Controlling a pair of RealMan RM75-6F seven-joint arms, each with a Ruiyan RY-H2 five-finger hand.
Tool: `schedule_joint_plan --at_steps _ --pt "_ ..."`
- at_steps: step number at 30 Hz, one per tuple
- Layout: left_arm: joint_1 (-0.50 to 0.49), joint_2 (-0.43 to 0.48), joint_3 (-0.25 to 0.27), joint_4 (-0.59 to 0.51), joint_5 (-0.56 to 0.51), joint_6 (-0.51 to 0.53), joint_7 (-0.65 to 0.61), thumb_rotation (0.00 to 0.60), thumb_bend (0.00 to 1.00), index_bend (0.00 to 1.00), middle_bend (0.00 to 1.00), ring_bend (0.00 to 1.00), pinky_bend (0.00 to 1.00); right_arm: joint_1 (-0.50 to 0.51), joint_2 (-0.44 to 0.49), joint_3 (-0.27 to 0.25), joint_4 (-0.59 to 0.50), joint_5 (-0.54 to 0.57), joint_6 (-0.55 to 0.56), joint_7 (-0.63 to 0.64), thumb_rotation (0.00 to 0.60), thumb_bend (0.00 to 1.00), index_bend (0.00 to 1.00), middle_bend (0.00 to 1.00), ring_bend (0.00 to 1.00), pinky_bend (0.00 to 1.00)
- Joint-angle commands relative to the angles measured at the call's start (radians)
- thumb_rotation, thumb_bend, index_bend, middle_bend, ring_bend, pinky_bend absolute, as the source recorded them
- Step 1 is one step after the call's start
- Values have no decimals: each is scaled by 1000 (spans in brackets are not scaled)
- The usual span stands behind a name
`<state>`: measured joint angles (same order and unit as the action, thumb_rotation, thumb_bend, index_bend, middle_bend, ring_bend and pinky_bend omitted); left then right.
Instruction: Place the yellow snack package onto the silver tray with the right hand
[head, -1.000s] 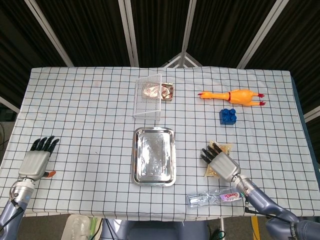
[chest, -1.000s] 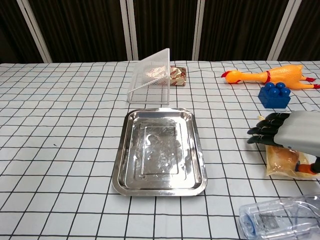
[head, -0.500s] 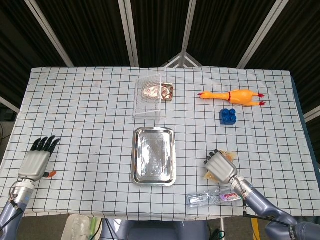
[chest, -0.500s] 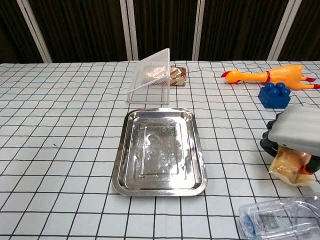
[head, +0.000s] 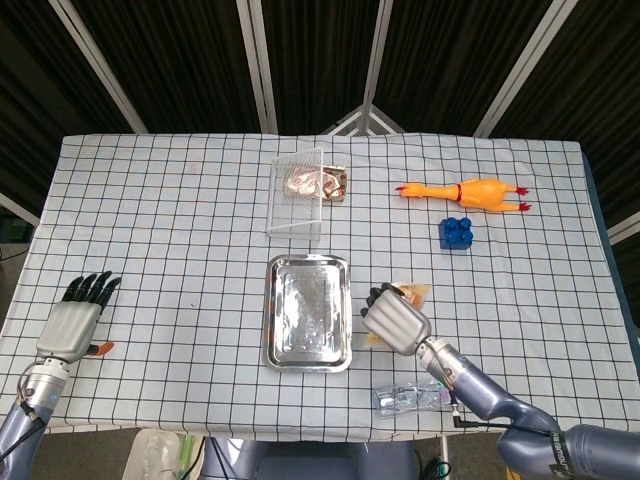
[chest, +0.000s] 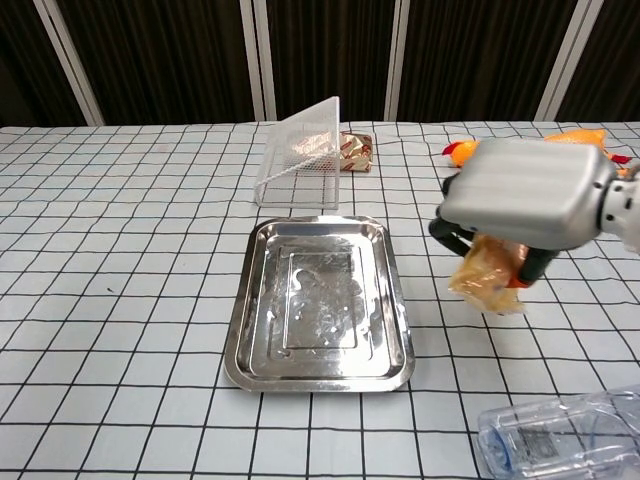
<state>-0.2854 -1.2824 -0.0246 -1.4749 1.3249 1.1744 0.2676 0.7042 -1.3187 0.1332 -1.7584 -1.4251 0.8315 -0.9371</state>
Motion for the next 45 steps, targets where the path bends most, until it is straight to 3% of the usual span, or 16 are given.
schedule_joint_plan --at_steps 1,6,17,19,21,22,23,26,31,35,39,43,45 --pt "0 3 1 3 6 3 -10 600 48 0 0 0 0 69 -49 63 -21 92 -48 -17 600 280 690 572 395 620" --pt "-2 5 1 5 9 0 -24 600 48 0 0 0 0 165 -160 125 58 200 -83 18 600 280 690 572 395 620" --pt "-9 3 -6 24 -21 -26 -35 600 48 0 0 0 0 284 -359 107 254 314 -108 46 600 284 670 568 395 620" --pt "-11 4 -7 24 -21 -28 -38 600 48 0 0 0 0 296 -380 101 278 327 -98 38 600 283 553 523 384 607" --pt "-11 5 -7 23 -18 -24 -41 600 48 0 0 0 0 302 -391 88 292 343 -82 15 600 282 276 370 284 543" --pt "-10 7 -7 23 -17 -22 -43 600 48 0 0 0 0 304 -392 79 292 358 -71 -4 600 282 122 243 175 479" --pt "-10 8 -8 22 -17 -21 -46 600 48 0 0 0 0 306 -390 68 290 377 -61 -29 600 282 28 122 77 407" --pt "-11 8 -7 24 -18 -25 -50 600 48 0 0 0 0 309 -382 47 257 467 -11 -115 600 281 0 0 0 245" --pt "-12 7 -4 24 -11 -24 -54 600 47 0 0 0 0 316 -339 21 139 605 87 -245 600 268 0 0 0 16" --pt "-4 4 -1 20 5 2 -47 600 41 0 0 0 0 331 -294 -11 7 700 194 -363 600 240 0 0 0 11" --pt "-2 5 2 15 13 11 -45 600 40 0 0 0 0 322 -253 -44 -106 699 295 -405 600 233 0 0 0 11" --pt "1 7 6 11 23 17 -47 600 40 0 0 0 0 276 -148 -64 -198 619 358 -337 600 234 0 0 0 1" --pt "2 9 9 8 29 21 -48 600 40 0 0 0 0 231 -72 -75 -206 520 348 -201 600 234 0 0 0 0"
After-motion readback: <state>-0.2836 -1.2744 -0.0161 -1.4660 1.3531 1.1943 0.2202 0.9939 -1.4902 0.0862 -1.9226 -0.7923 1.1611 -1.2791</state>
